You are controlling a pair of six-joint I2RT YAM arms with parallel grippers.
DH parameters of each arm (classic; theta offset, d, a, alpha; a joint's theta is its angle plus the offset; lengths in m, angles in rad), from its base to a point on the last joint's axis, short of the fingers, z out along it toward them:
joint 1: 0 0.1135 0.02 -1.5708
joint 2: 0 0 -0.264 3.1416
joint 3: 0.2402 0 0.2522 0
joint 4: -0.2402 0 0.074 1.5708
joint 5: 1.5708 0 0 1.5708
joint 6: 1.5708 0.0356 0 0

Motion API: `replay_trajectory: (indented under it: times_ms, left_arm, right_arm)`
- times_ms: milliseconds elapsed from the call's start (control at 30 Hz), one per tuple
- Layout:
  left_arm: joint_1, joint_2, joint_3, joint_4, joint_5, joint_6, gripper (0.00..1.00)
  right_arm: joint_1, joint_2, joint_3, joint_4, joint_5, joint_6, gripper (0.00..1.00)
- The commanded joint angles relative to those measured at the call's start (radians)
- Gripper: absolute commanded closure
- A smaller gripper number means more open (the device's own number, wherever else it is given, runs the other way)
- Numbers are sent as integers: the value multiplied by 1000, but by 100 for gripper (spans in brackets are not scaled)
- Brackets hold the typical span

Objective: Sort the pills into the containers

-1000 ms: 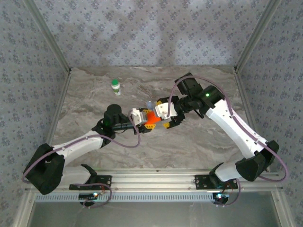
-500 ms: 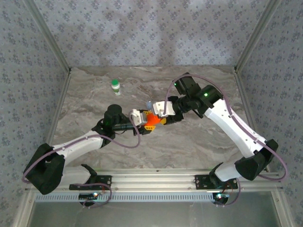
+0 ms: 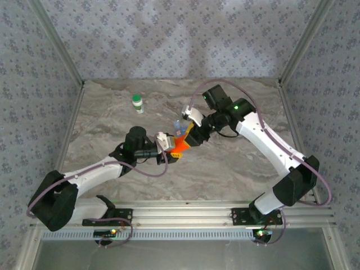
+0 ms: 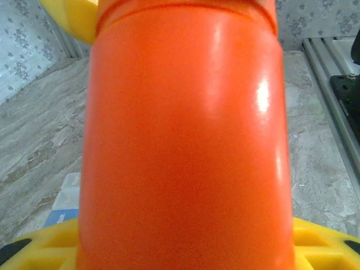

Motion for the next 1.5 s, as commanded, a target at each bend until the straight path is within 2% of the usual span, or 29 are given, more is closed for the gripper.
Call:
replay_trajectory:
  times_ms: [0,33,133,167,267,367,467,567,633,833,1033,1233,1300,1467]
  left_arm:
    - [-20,-57,29,136,7,22,100]
    - [-20,-58,28,135,6,23,100]
    - [-19,-57,27,136,1,24,100]
    - [-20,-55,27,136,1,22,100]
    - [-20,-47,30,137,0,19,100]
    - [-21,-48,30,140,-2,13,100]
    - [-21,-48,25,175,-11,-7,100]
    - [-23,-49,18,211,-37,-25,100]
    - [-23,-44,21,215,-48,-29,100]
    - [-32,-23,38,219,-71,-30,100]
    - [-36,-25,37,230,-129,-27,100]
    - [-36,-35,29,239,-177,-22,100]
    - [-37,-33,27,239,-186,-20,100]
    - [-38,-24,27,239,-213,-26,100]
  right_arm:
    - [-43,28,-42,66,-92,322,82]
    - [-54,20,-43,72,-78,348,69]
    - [-64,-38,-75,110,-22,343,53]
    - [-67,-63,-95,141,2,345,44]
    - [-76,-124,-141,208,13,349,32]
    - [-49,-197,-193,270,-5,211,15]
    - [-33,-289,-326,490,23,210,0]
    - [-33,-332,-420,654,64,317,1]
    - [-16,-329,-421,685,87,339,2]
    - [20,-226,-306,549,106,339,6]
    - [28,-148,-261,483,31,369,17]
    - [31,-95,-208,401,1,420,22]
    - [31,-80,-193,378,-18,443,30]
    - [28,-58,-159,331,-57,477,57]
